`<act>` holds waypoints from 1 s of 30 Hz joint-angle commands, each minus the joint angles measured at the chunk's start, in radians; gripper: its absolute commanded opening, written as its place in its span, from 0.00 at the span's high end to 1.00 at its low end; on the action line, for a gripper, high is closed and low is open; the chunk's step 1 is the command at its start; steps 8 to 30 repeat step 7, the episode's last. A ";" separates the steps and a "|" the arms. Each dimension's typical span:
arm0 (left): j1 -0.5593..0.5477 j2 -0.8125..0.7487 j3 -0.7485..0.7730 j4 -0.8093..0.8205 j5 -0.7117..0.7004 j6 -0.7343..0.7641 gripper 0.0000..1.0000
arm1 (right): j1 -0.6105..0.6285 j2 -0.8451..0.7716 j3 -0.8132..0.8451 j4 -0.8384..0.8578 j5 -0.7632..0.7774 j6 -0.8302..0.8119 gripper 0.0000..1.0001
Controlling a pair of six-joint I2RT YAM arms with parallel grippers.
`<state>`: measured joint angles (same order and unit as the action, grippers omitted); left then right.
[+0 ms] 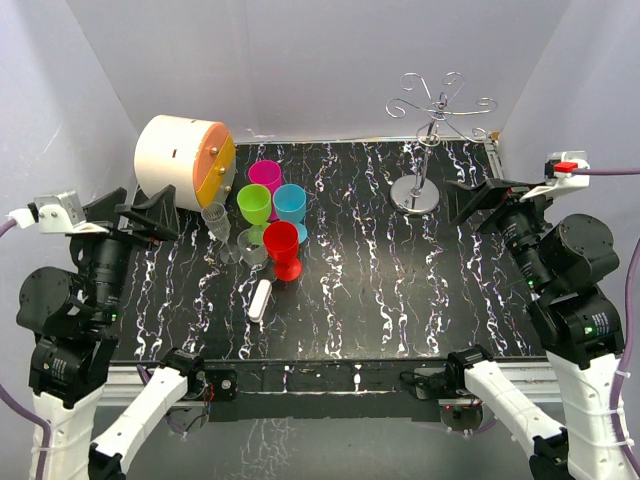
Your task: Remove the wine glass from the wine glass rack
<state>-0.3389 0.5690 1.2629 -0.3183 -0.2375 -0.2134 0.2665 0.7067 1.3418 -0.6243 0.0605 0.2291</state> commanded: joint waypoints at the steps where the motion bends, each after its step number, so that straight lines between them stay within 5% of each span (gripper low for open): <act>1: -0.002 -0.001 -0.057 -0.011 -0.019 -0.004 0.01 | 0.004 0.001 0.010 0.063 0.034 0.035 0.02; 30: -0.002 -0.009 -0.080 -0.001 0.002 -0.029 0.01 | 0.004 -0.017 -0.028 0.065 0.014 0.031 0.02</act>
